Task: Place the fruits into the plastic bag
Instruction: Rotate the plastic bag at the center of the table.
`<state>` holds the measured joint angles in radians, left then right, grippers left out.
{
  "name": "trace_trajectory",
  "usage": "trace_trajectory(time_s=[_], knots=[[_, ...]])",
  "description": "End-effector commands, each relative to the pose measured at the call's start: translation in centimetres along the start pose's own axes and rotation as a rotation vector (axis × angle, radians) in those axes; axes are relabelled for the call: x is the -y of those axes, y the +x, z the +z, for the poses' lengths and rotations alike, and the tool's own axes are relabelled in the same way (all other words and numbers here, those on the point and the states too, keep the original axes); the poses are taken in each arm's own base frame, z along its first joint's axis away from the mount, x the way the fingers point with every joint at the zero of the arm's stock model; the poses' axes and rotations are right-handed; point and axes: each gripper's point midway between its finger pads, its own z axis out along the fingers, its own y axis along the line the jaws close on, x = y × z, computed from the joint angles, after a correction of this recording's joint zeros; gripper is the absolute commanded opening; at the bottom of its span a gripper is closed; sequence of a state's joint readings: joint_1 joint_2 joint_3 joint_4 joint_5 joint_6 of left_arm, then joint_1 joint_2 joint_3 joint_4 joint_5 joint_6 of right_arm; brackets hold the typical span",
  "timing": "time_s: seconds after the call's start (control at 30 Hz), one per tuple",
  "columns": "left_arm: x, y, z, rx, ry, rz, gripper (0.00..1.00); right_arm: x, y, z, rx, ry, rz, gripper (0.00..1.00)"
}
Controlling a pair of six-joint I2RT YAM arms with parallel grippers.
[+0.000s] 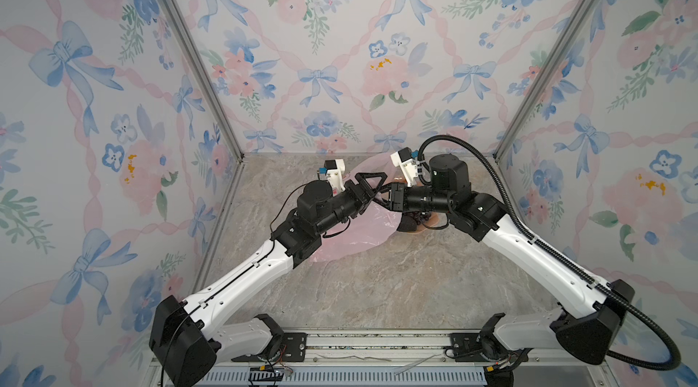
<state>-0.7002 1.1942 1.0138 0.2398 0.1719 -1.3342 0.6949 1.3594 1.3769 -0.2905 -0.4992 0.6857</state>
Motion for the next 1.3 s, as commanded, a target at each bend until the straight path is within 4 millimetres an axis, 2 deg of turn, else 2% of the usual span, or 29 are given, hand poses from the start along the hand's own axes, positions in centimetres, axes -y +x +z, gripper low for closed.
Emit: trace_trajectory(time_s=[0.0,0.13,0.47,0.57,0.67,0.83,0.9,0.97,1.13,1.27], knots=[[0.7,-0.1,-0.3,0.005,0.025,0.013,0.74,-2.7,-0.4,-0.4,0.011,-0.124,-0.004,0.40],[0.6,-0.1,-0.4,0.007,0.024,0.013,0.48,-2.1,0.0,-0.6,0.005,-0.095,-0.014,0.47],[-0.3,-0.6,-0.6,0.011,0.003,0.023,0.01,-0.6,0.8,-2.8,0.008,0.020,-0.091,0.58],[-0.6,-0.7,-0.6,0.003,-0.003,0.032,0.00,-0.3,0.7,-4.1,0.024,0.050,-0.100,0.59],[-0.7,-1.0,-1.2,-0.014,-0.041,0.084,0.00,0.7,-0.2,-6.3,0.074,0.113,-0.100,0.62],[-0.1,-0.6,-3.3,-0.126,-0.128,0.248,0.00,5.6,-2.1,-11.1,0.161,0.414,-0.096,0.67],[-0.5,0.0,-4.3,-0.178,-0.146,0.266,0.00,7.5,-2.5,-11.8,0.139,0.508,-0.109,0.73],[-1.0,0.4,-5.4,-0.216,-0.157,0.274,0.00,9.0,-2.5,-11.4,0.074,0.564,-0.124,0.74],[-3.1,1.3,-7.7,-0.278,-0.213,0.279,0.00,13.2,-1.4,-8.2,-0.127,0.656,-0.169,0.84],[-4.0,1.2,-8.5,-0.277,-0.230,0.267,0.00,16.3,-0.8,-5.9,-0.226,0.698,-0.183,0.92]])
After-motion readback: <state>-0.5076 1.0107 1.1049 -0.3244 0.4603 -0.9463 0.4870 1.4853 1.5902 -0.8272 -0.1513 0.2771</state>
